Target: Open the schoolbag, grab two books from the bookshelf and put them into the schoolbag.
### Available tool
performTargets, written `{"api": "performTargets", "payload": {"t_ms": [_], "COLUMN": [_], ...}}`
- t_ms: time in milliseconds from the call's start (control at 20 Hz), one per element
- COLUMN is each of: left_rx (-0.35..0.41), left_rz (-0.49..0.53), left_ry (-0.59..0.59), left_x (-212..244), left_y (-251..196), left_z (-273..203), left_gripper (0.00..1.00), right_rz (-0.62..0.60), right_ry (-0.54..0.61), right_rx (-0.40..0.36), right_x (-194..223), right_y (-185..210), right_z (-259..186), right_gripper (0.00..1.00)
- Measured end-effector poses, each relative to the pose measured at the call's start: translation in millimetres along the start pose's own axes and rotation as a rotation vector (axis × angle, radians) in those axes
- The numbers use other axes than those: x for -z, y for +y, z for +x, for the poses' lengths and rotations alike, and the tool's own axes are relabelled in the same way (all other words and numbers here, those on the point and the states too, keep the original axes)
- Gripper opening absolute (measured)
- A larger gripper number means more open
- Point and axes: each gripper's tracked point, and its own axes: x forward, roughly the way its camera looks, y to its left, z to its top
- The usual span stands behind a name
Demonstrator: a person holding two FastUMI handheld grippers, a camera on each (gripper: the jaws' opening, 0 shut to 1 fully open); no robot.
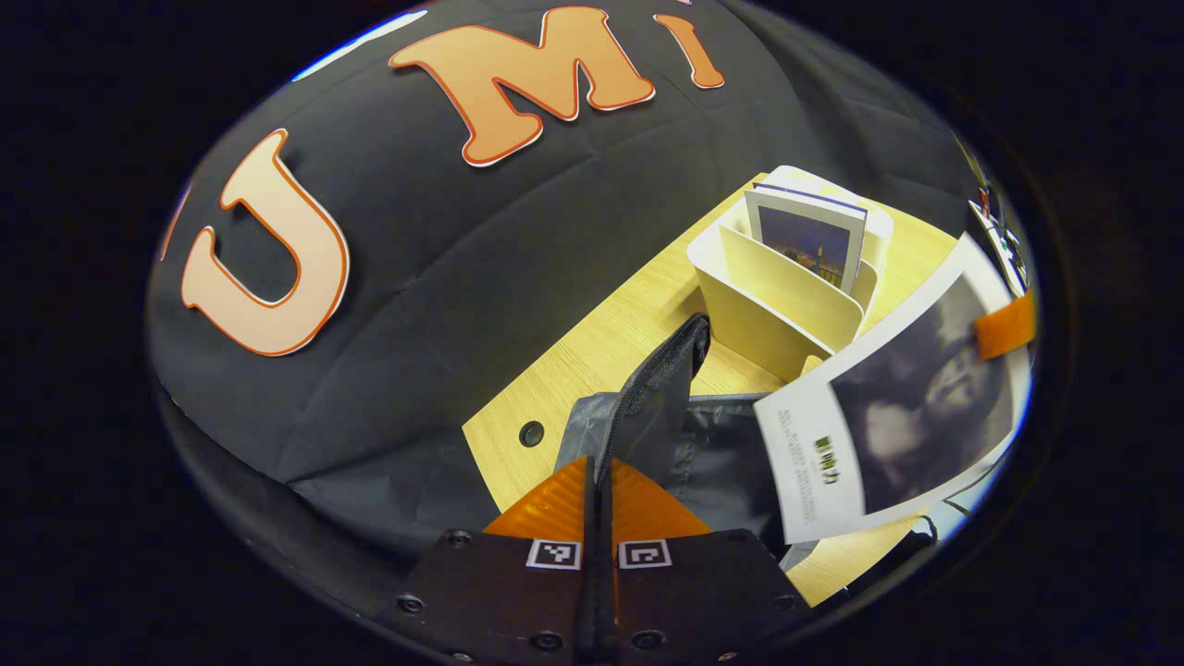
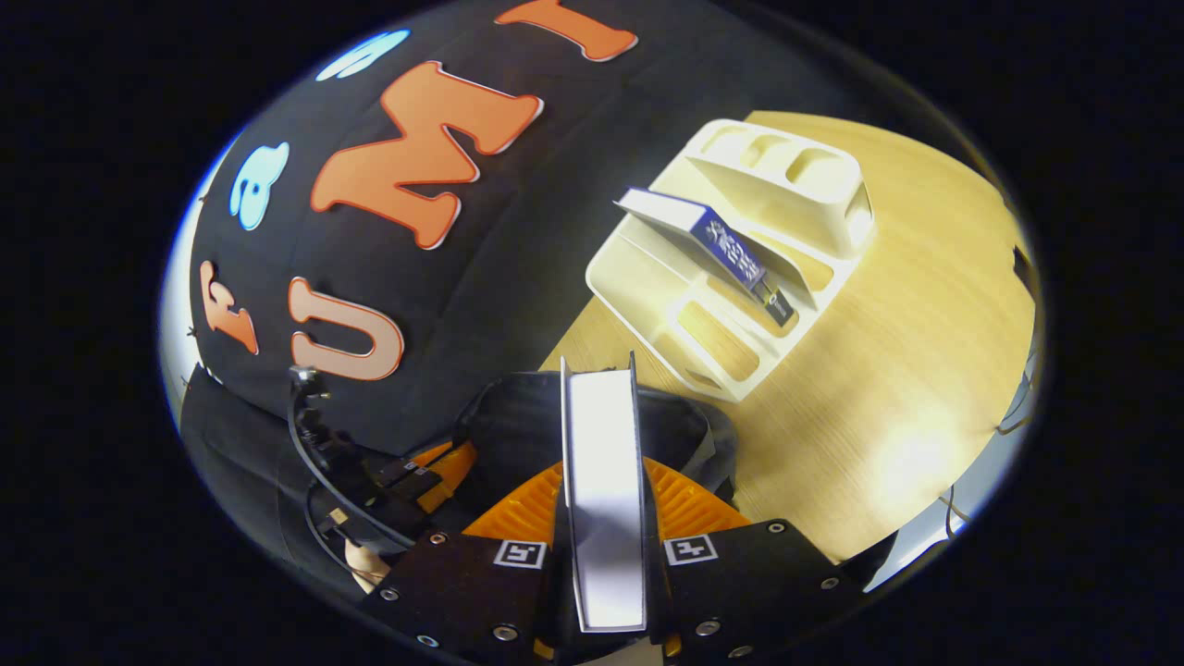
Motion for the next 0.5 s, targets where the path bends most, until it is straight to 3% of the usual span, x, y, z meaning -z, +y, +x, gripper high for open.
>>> {"api": "performTargets", "payload": {"t_ms": [250,500], "left_rx": [0.002,-0.009], "left_rz": [0.014,0.039], "left_ry": [-0.01,-0.022], "left_x": [-4,-9], "left_y": [-1,-2], "left_z": [-8,-11], "left_gripper": [0.01,0.01], "right_rz": [0.103,0.2], "right_ry": [-0.036,-0.025], "right_rx": [-0.075,-0.058], "right_x": [9,34], "right_y": [3,1], "right_z": [68,128], "right_gripper": [0.32,0.32]}}
